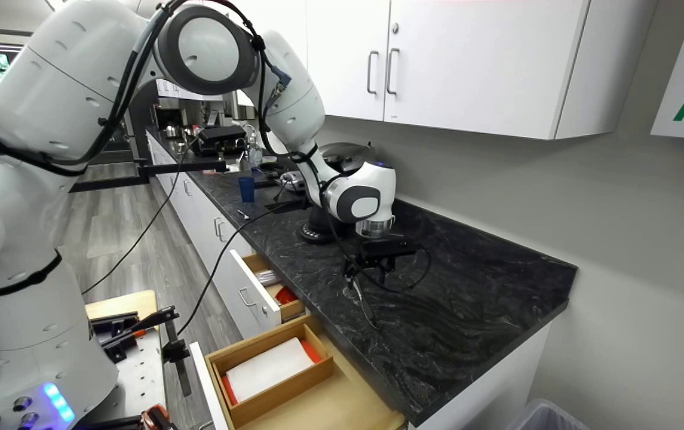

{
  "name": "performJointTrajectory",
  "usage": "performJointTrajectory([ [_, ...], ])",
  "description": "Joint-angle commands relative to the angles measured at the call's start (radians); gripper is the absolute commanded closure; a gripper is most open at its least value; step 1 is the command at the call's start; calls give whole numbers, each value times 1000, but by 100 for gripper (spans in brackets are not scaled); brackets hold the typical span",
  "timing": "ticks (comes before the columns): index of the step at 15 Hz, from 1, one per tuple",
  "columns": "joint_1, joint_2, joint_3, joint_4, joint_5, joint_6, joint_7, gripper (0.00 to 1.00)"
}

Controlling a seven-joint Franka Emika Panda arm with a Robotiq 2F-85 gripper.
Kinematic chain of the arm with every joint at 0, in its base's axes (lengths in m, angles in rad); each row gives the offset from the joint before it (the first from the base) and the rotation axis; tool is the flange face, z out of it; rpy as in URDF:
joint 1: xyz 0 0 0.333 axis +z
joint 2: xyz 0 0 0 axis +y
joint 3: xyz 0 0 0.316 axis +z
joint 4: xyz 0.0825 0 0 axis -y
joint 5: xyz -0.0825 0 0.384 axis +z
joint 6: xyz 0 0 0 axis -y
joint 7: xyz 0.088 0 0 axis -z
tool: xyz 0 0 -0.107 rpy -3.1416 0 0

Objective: Get the knife that is on top of the cabinet and place it in the box that is in the open file cabinet

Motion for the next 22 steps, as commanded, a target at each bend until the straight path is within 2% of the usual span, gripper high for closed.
performJointTrajectory([
  [1,-16,-20,28,-45,16,32,28,0],
  [12,-30,-9,55,-115,-5,177,6,0],
  [13,-30,-9,55,-119,-7,181,6,8],
  [14,-32,-9,57,-122,-6,181,5,26],
  [22,-40,-14,69,-135,-7,190,-4,79],
])
